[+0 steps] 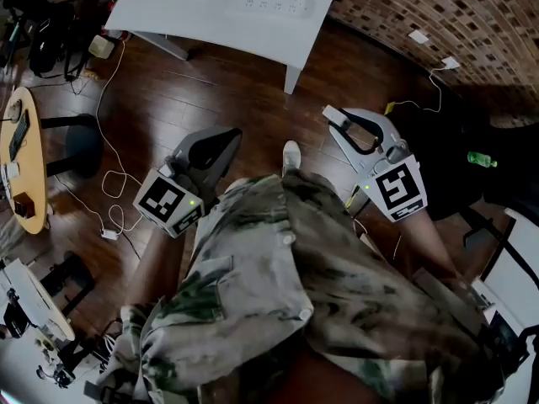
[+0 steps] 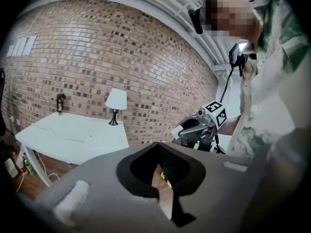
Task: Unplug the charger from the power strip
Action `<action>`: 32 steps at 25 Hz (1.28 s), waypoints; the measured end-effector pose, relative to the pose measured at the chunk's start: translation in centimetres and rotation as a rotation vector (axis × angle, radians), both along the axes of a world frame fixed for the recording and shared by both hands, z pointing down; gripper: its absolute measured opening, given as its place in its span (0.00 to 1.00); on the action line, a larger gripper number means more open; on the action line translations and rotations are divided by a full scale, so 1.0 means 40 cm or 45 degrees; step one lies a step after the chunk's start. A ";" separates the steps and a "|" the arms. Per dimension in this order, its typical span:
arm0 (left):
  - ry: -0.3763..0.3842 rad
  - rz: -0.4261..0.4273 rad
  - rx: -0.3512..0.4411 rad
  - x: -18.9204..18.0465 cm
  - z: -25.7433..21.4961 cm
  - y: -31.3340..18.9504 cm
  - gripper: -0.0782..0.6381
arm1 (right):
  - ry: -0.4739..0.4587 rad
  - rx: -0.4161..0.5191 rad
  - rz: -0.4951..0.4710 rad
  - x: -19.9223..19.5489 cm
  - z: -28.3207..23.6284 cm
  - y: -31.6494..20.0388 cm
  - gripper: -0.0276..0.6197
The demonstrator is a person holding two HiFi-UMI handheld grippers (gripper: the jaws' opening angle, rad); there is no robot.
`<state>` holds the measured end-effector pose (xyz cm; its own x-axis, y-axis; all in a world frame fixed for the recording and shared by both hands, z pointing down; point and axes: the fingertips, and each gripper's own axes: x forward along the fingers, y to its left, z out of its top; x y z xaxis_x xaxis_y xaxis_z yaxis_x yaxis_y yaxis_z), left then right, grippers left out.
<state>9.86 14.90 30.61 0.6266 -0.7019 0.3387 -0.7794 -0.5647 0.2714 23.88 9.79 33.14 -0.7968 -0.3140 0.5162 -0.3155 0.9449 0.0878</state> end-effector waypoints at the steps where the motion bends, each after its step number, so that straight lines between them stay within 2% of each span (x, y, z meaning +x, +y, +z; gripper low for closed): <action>1: 0.011 0.012 0.010 0.006 -0.003 0.029 0.11 | -0.002 -0.006 0.007 -0.004 -0.006 0.029 0.21; 5: 0.026 0.023 0.053 -0.037 -0.017 0.173 0.11 | -0.021 0.039 0.006 -0.075 -0.040 0.162 0.21; 10: 0.031 -0.001 0.078 -0.140 -0.022 0.382 0.11 | -0.069 0.055 0.092 -0.180 -0.086 0.363 0.21; 16: 0.108 0.033 0.079 -0.215 -0.014 0.566 0.11 | -0.041 0.057 0.161 -0.227 -0.116 0.599 0.21; 21: 0.119 0.032 0.133 -0.222 -0.032 0.656 0.11 | -0.041 0.098 0.173 -0.204 -0.157 0.723 0.21; 25: 0.130 0.031 0.153 -0.189 -0.059 0.703 0.11 | -0.033 0.125 0.149 -0.174 -0.186 0.812 0.21; 28: 0.115 0.036 0.167 -0.142 -0.063 0.727 0.11 | -0.045 0.140 0.140 -0.123 -0.203 0.869 0.21; 32: 0.110 0.036 0.176 -0.032 -0.093 0.759 0.11 | -0.059 0.107 0.165 -0.002 -0.210 0.936 0.21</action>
